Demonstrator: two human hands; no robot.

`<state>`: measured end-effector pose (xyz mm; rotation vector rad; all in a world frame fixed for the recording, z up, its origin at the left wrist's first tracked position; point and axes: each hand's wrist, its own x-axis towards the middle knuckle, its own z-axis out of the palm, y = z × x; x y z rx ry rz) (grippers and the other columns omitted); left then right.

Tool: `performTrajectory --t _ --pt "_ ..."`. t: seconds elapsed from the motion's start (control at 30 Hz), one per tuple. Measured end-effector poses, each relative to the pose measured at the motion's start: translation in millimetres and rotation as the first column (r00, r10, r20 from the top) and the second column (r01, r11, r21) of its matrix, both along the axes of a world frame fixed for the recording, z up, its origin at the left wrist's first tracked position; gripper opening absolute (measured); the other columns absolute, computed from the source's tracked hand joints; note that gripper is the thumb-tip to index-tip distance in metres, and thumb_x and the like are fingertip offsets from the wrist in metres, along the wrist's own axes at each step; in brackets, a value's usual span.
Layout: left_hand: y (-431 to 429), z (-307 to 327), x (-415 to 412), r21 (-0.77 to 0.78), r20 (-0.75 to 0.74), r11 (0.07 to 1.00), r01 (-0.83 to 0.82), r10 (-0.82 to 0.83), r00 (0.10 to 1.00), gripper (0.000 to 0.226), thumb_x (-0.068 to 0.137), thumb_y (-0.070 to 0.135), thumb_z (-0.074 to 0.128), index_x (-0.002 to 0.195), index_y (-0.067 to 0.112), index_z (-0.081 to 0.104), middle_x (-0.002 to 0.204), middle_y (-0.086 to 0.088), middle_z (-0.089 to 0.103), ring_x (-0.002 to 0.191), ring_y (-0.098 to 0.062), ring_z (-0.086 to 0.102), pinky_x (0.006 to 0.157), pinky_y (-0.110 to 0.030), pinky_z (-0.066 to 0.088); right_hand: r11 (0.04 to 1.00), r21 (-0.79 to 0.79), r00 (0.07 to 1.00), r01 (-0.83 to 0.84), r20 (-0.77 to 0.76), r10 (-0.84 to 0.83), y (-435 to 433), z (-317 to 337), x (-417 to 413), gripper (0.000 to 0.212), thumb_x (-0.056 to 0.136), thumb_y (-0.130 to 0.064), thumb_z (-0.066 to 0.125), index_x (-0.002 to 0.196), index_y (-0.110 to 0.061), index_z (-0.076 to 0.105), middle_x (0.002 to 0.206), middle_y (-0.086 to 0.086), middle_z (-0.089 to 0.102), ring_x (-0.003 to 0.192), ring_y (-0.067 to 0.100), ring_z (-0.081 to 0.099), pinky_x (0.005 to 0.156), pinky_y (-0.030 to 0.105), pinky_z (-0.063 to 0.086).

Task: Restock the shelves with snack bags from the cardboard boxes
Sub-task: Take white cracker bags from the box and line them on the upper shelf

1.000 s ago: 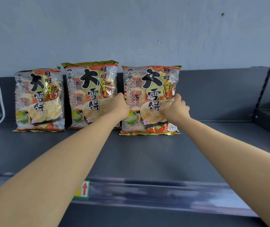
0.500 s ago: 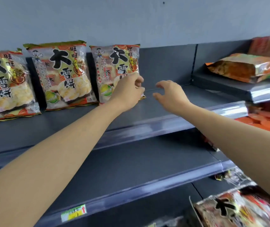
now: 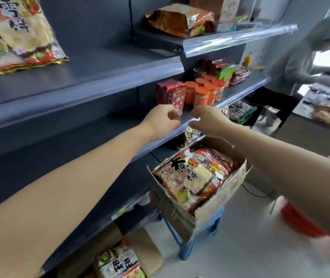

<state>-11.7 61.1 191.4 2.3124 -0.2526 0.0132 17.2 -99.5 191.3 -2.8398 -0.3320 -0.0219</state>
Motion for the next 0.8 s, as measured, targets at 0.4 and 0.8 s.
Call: performTrajectory --t 0.4,0.8 --pt "-61 -124 35 -0.048 -0.466 0.946 -0.320 0.262 0.845 0.016 0.088 0.011 0.064 0.104 0.009 0.060 0.093 -0.011 0.060 0.083 -0.024 0.056 0.068 -0.033 0.049 0.963 -0.166 0.918 -0.210 -0.372 0.136 -60 -107 56 0.040 0.092 -0.031 0.058 0.114 0.003 0.062 0.103 0.015 0.064 0.086 0.026 0.058 0.070 0.029 0.046" --pt "-81 -244 41 0.031 -0.827 0.719 -0.694 0.408 0.386 0.030 0.093 0.019 0.058 0.120 0.006 0.053 0.119 -0.009 0.053 0.117 -0.027 0.050 0.095 -0.042 0.045 0.950 -0.151 0.753 -0.272 -0.648 0.113 -72 -217 100 0.061 0.093 -0.043 0.054 0.133 0.002 0.047 0.112 0.014 0.057 0.099 0.025 0.057 0.076 0.029 0.050"
